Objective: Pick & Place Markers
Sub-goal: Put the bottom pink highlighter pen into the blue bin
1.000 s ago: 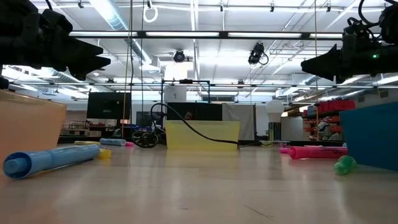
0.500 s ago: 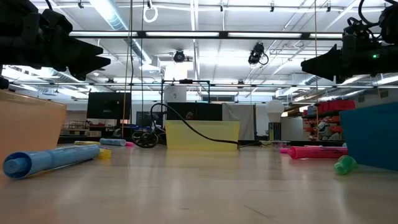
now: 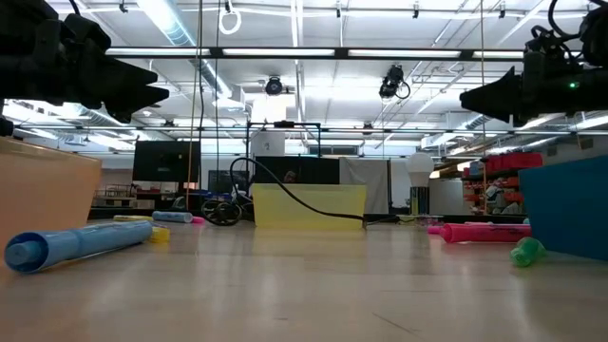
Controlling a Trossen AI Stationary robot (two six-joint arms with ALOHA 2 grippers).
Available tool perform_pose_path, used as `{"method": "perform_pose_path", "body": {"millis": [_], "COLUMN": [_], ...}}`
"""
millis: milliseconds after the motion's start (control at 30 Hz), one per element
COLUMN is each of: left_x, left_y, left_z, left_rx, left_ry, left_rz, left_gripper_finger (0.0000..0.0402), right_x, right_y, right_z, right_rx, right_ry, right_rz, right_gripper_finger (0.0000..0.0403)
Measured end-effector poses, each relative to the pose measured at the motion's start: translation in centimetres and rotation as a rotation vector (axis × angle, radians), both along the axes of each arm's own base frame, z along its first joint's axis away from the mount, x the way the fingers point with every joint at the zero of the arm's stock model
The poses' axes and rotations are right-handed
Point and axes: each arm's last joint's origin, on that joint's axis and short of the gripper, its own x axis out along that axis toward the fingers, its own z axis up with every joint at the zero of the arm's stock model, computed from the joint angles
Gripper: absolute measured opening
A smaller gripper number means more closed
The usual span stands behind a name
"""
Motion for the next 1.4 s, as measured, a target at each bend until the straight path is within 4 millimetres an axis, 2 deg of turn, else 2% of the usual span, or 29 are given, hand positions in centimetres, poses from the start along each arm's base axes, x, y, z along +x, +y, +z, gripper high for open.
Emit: {"method": "perform_pose_path", "body": {"millis": [267, 433, 733, 1400], "left_x": [0.0, 0.0, 0.0, 0.0], "left_y": [0.0, 0.0, 0.0, 0.0], "left_z": [0.0, 0.0, 0.0, 0.0], "left_rx": [0.0, 0.0, 0.0, 0.0], "left_ry": [0.0, 0.0, 0.0, 0.0], "left_rz": [0.0, 0.0, 0.0, 0.0], "left_gripper_finger": [0.0238, 0.0238, 0.0238, 0.0238], "right_x": [0.0, -0.2, -0.6, -0.4], "right_y": [0.0, 0.0, -0.2, -0.3], "right_z": [0.1, 1.2, 6.0, 17.6], "right_rx": [0.019, 0.033, 0.033, 0.16], "right_ry": [-0.019, -0.064, -0.097, 0.101], "right_rz": [0.003, -0.017, -0.135, -0.157], "right_gripper_finger": [0.0169, 0.0169, 0.0169, 0.0169]}}
